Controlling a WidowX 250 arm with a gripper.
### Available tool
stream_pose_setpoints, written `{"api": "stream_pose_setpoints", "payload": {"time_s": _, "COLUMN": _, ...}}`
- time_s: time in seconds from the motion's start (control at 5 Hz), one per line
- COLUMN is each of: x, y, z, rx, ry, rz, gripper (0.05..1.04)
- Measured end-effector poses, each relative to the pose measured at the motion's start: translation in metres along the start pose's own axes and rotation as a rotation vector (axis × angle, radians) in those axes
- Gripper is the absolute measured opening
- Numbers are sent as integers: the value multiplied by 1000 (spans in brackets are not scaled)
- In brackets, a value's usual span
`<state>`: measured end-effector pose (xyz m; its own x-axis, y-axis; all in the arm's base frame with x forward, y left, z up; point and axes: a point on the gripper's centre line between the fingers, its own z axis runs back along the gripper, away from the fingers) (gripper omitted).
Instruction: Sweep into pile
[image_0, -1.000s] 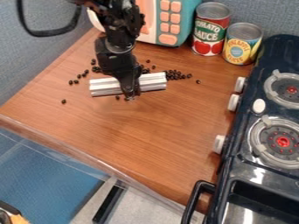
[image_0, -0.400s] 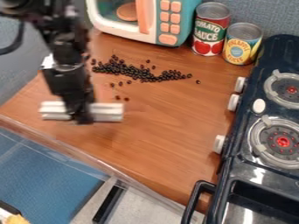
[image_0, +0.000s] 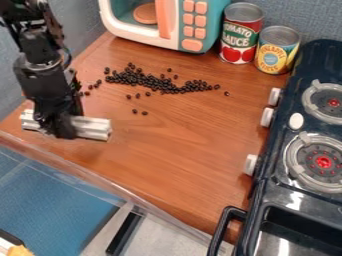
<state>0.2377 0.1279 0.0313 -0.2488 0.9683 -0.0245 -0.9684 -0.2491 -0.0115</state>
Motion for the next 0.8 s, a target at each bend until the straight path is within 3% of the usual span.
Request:
{"api": "stream_pose_setpoints", "payload": {"time_s": 0.4, "x": 13, "y": 3, "z": -19, "rx": -46, "ry": -45, "rz": -51, "gripper": 391}}
{"api": "stream_pose_setpoints", "payload": {"time_s": 0.8, "x": 14, "y": -10, "z": -24, "rx": -84, "ry": -46, "rz": -59, "gripper": 391}}
